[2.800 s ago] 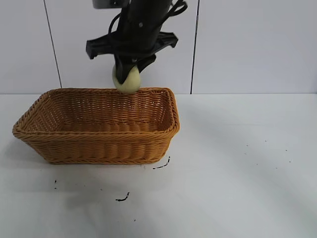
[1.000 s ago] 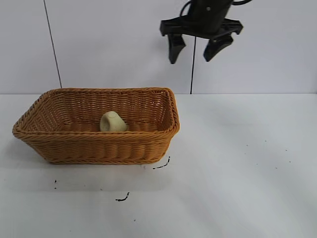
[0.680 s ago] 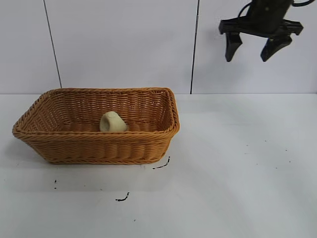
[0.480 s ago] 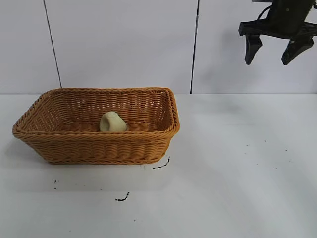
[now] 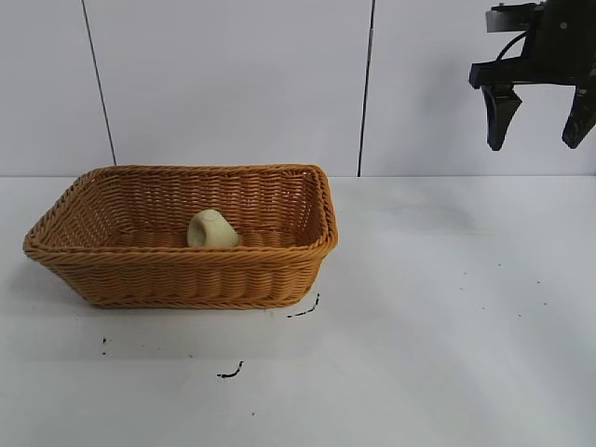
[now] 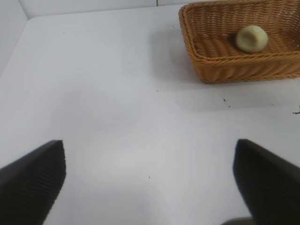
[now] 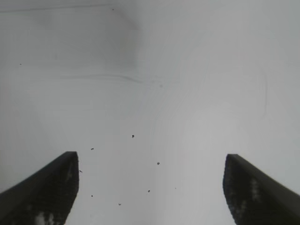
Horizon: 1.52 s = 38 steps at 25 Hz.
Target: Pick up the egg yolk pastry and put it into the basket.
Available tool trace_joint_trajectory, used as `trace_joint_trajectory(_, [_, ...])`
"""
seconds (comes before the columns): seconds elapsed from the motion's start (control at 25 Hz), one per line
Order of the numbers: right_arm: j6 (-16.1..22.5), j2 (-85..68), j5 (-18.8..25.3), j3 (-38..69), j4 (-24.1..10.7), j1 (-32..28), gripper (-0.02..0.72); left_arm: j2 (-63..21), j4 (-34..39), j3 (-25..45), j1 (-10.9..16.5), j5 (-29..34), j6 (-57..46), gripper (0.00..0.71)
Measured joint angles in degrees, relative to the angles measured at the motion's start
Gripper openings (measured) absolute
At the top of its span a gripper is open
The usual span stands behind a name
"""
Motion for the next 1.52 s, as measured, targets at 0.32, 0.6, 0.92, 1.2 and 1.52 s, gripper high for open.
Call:
trace_joint_trajectory(0.32, [0.2,-15.0,0.0,14.0,2.9,0.0,0.603,0.0,0.0,0.0,0.0,0.0,0.0,0.697])
trace_joint_trajectory(0.6, [0.2,-36.6,0.1,32.3,3.1,0.0,0.603,0.0,0.0,0.0,0.0,0.0,0.0,0.697])
trace_joint_trajectory(0.92, [-0.1,-64.9,-0.5,55.3,3.5,0.1,0.603,0.0,0.0,0.0,0.0,0.0,0.0,0.697])
trace_joint_trajectory(1.2, [-0.1,-90.8,-8.4,73.3,3.9,0.1,0.603,0.0,0.0,0.0,0.0,0.0,0.0,0.697])
trace_joint_trajectory(1.52, [-0.1,-114.6,-10.4,83.5,3.9,0.1,0.603,0.0,0.0,0.0,0.0,0.0,0.0,0.697])
